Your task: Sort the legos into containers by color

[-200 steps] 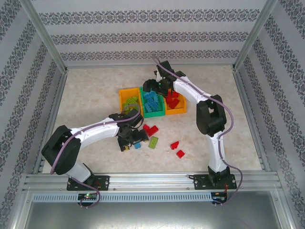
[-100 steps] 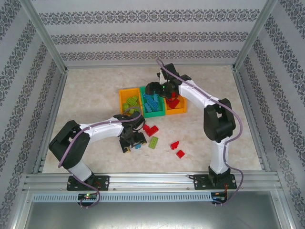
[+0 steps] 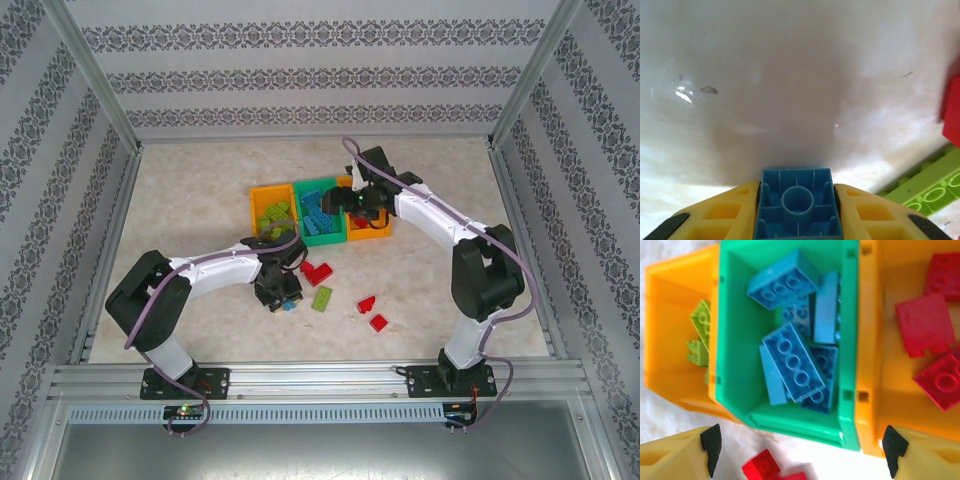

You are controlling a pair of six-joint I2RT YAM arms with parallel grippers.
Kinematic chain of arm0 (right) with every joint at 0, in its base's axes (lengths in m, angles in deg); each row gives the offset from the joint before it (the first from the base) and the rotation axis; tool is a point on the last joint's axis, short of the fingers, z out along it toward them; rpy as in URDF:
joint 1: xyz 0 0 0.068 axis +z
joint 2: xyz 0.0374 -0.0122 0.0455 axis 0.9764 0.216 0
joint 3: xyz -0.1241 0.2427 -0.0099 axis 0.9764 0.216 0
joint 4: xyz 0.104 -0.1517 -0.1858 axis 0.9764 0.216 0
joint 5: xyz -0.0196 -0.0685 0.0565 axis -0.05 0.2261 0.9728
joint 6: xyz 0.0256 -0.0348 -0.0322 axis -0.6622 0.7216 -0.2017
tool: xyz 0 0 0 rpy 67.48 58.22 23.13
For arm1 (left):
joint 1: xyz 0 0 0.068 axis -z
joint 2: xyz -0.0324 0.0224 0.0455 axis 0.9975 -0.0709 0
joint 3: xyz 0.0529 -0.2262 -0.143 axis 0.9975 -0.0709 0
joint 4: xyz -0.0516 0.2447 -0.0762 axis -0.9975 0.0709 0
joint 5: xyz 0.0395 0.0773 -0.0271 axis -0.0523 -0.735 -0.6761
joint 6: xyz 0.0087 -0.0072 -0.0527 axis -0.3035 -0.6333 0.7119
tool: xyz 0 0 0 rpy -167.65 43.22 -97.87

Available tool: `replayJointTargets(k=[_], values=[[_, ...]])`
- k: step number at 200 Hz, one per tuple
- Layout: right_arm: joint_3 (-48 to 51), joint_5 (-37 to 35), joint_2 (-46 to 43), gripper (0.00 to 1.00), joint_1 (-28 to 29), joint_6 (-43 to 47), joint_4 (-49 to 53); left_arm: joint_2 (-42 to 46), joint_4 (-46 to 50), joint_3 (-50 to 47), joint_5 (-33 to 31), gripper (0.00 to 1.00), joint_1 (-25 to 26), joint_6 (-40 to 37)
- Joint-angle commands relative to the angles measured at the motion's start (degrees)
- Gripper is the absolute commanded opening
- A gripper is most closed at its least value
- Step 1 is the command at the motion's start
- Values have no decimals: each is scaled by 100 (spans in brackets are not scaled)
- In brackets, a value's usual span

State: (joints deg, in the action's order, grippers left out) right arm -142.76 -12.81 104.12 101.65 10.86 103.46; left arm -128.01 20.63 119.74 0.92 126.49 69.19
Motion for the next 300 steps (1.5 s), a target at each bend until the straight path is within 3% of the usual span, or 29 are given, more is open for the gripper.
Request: replayJointTargets(k=[1, 42, 71, 131, 168, 239, 300], values=[[411, -282, -491, 87, -56, 443, 20, -58, 217, 345, -242, 32, 75, -282], [1531, -623, -1354, 88, -56, 868, 46, -113, 816, 1477, -715, 33, -91, -964], [2393, -444, -1981, 87, 8, 874, -115, -457, 871, 2420, -724, 33, -464, -1487], [3170, -687, -2538, 88, 712, 1301, 298, -2060, 923, 4711, -401, 35, -1017, -2345], [3305, -846, -2501, 88, 973, 1126, 444, -2923, 1104, 5785, -182, 38, -1171, -2474], [3327, -699, -2058, 89, 1505, 922, 763, -3255, 892, 6155, 20, 62, -1263, -2394], [3391, -1120, -2058, 89, 1736, 384, 1049, -2793, 665, 5693, 67, 85, -1252, -2460]])
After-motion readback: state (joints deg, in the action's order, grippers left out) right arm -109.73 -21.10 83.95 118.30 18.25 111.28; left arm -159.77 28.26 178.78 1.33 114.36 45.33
